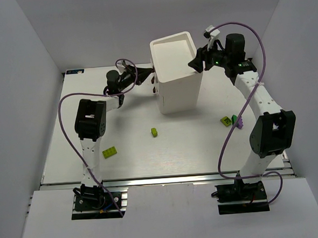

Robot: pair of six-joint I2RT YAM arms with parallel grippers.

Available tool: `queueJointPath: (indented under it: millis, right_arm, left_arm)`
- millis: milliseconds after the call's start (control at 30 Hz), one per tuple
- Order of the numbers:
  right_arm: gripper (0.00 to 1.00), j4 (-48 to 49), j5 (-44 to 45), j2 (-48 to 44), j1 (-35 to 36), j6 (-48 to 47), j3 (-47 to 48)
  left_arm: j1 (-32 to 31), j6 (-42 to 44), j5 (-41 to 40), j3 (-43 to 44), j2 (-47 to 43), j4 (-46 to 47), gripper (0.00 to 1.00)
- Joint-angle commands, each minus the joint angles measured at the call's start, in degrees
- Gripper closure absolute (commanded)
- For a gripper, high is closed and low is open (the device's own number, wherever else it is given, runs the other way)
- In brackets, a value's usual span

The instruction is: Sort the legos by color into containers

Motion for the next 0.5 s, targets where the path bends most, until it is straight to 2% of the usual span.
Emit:
queueJointPath:
  millis: [0, 100, 467]
  right_arm:
    - [0.38, 1.4, -0.5, -2.8, -0.3, -0.2, -0.5]
    - [0.38, 1.4, -0.1, -3.0, -0.4, -0.3, -0.7]
    - [0.38, 0.7, 2.0, -3.5, -0.3, 0.1, -0.5]
  left_arm:
    - [-1.5, -0.9, 0.7, 2.0, -1.4, 4.3, 0.9]
    - [-0.9, -1.3, 0.2, 1.3, -2.0, 5.6, 1.0]
    - [5.4, -2.1, -1.2, -9.3, -8.3, 11.7, 1.0]
